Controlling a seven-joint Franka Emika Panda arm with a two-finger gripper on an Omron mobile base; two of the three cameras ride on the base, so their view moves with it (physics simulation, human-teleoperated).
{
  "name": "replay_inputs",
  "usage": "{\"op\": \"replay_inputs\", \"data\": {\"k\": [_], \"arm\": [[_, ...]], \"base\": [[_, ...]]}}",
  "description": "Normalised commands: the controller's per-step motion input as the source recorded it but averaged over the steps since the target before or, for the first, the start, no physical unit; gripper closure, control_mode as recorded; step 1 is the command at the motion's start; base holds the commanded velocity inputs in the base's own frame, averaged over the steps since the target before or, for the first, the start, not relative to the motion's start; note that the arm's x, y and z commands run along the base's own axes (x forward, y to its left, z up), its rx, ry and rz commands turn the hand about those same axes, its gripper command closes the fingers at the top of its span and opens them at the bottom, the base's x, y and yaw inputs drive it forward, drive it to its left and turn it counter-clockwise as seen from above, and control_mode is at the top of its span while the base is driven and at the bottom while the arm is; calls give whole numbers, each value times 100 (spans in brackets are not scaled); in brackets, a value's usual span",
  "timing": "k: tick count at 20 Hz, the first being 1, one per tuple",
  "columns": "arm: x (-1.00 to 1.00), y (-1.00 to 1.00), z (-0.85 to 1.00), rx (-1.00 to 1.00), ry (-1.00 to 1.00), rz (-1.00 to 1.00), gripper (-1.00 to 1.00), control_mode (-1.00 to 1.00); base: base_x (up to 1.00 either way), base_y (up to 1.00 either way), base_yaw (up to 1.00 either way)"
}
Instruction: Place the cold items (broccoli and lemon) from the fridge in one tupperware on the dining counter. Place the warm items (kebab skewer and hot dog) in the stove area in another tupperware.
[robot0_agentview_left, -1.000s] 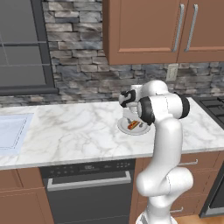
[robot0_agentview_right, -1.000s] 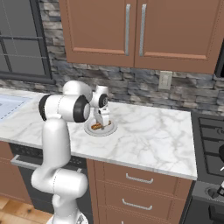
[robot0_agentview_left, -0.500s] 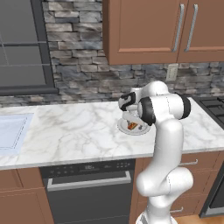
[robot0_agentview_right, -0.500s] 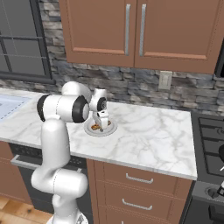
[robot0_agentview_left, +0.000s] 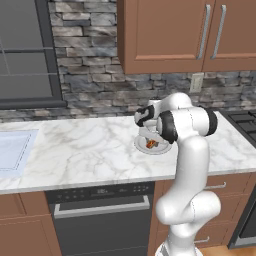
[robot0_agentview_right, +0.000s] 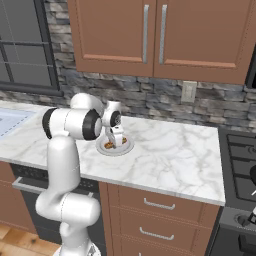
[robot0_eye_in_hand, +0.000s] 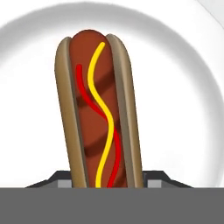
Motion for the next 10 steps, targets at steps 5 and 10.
{"op": "replay_inputs", "data": {"k": [5, 10], "arm": [[-77, 12, 34, 0, -2, -4, 100, -100], [-100, 14, 74, -10, -7, -5, 100, -100]], "base": [[0, 0, 0], [0, 0, 0]]}}
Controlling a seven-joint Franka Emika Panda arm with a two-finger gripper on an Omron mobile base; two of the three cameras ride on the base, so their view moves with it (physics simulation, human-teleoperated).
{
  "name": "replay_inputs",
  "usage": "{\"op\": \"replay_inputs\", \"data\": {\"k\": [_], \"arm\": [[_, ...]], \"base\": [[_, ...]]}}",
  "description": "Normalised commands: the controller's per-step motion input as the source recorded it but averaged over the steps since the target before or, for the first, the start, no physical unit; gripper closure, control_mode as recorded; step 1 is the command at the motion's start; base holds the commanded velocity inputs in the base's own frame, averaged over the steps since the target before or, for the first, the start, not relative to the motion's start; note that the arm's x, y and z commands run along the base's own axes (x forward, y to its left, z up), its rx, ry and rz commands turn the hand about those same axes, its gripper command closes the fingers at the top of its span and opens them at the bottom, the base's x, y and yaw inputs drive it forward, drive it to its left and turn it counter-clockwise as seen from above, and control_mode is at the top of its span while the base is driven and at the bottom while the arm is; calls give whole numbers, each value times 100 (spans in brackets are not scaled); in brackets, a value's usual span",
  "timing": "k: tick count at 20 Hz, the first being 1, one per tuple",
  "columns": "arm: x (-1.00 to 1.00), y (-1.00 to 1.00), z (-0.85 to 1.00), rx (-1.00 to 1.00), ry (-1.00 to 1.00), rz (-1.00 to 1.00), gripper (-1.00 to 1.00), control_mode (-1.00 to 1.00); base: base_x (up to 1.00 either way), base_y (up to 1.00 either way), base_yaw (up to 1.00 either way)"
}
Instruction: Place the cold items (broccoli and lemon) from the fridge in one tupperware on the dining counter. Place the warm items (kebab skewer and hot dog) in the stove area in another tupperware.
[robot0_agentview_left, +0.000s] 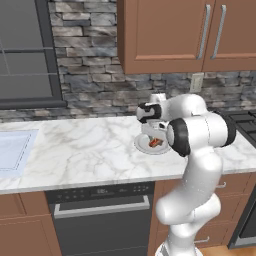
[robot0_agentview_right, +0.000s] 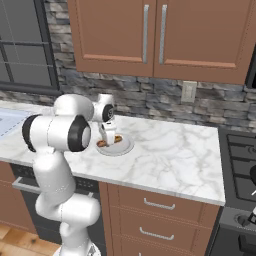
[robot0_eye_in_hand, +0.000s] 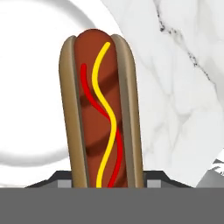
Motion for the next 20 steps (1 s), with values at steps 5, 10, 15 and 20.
{"op": "replay_inputs", "data": {"k": [5, 10, 15, 20], "arm": [[-100, 1, 63, -9, -4, -5, 100, -100], [-100, 0, 55, -2, -3, -6, 100, -100], [-100, 4, 76, 5, 0, -15, 100, -100], [-100, 21, 64, 10, 0, -29, 100, -100]], "base": [[0, 0, 0], [0, 0, 0], [0, 0, 0], [0, 0, 0]]}}
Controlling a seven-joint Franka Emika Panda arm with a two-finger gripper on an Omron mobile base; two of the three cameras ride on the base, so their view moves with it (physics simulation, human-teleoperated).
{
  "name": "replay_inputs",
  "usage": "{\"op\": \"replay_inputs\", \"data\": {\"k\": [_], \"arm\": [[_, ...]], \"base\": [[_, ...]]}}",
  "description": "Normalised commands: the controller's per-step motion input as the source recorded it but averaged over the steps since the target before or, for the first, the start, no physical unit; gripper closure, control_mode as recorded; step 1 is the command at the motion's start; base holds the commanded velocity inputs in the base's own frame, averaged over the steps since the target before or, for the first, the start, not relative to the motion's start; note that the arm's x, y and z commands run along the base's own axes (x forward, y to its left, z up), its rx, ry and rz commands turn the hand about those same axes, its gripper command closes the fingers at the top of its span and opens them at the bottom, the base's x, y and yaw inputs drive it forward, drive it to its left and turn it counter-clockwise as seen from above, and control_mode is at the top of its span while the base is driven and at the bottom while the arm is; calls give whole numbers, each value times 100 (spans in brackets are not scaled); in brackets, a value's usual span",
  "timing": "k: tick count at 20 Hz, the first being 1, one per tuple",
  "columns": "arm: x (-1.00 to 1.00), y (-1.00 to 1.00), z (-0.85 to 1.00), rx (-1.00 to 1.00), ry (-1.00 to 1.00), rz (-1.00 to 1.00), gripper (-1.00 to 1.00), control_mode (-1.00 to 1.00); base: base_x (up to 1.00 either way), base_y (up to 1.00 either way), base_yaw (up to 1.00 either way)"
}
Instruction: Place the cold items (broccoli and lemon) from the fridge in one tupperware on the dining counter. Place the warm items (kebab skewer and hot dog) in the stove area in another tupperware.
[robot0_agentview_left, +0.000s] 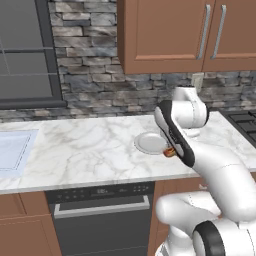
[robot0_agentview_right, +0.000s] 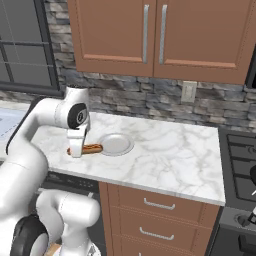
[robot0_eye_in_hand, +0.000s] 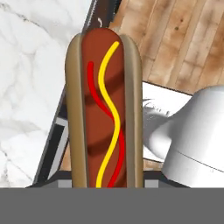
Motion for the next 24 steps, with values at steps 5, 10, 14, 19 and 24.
{"op": "replay_inputs", "data": {"k": [5, 10, 14, 19, 24], "arm": [[-98, 0, 26, -7, 0, -20, 100, -100], [-23, 9, 0, -6, 3, -3, 100, -100], [0, 0, 0, 1, 0, 0, 100, -100], [-8, 0, 0, 0, 0, 0, 100, 100], [0, 0, 0, 0, 0, 0, 100, 100]], "base": [[0, 0, 0], [0, 0, 0], [0, 0, 0], [-48, 22, 2], [-91, 87, 46]]}}
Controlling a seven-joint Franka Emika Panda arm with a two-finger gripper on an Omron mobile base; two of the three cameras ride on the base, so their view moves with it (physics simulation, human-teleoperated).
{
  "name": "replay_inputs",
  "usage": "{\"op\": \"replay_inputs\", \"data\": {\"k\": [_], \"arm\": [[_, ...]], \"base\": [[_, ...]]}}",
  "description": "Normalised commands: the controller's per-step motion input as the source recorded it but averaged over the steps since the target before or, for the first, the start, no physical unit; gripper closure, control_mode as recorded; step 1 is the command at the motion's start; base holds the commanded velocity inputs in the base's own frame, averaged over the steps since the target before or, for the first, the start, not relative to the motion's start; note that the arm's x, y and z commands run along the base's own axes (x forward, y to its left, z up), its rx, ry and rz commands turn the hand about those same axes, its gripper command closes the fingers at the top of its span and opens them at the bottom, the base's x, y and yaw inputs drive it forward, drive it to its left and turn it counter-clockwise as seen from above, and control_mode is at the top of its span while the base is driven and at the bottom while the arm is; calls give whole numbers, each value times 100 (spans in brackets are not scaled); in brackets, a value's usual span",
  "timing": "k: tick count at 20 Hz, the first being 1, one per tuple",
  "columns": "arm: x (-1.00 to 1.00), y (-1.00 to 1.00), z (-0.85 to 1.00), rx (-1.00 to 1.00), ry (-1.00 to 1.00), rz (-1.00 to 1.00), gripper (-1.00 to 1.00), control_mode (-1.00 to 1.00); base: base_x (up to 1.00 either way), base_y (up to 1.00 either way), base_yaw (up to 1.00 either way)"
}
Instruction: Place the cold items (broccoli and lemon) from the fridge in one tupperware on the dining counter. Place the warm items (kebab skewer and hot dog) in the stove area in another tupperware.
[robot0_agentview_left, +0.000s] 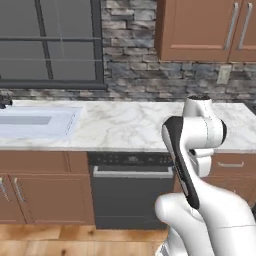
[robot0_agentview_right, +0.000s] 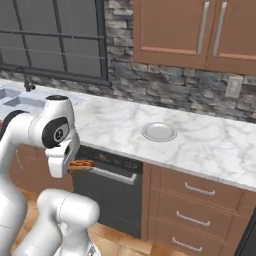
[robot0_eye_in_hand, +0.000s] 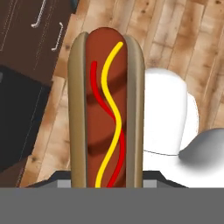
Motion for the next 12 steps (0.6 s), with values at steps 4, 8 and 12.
{"op": "replay_inputs", "data": {"k": [4, 8, 12], "arm": [[0, 0, 0, 0, 0, 0, 100, 100], [0, 0, 0, 0, 0, 0, 100, 100], [0, 0, 0, 0, 0, 0, 100, 100]], "base": [[-32, 92, 92], [-27, 96, 88], [-1, 67, 87]]}}
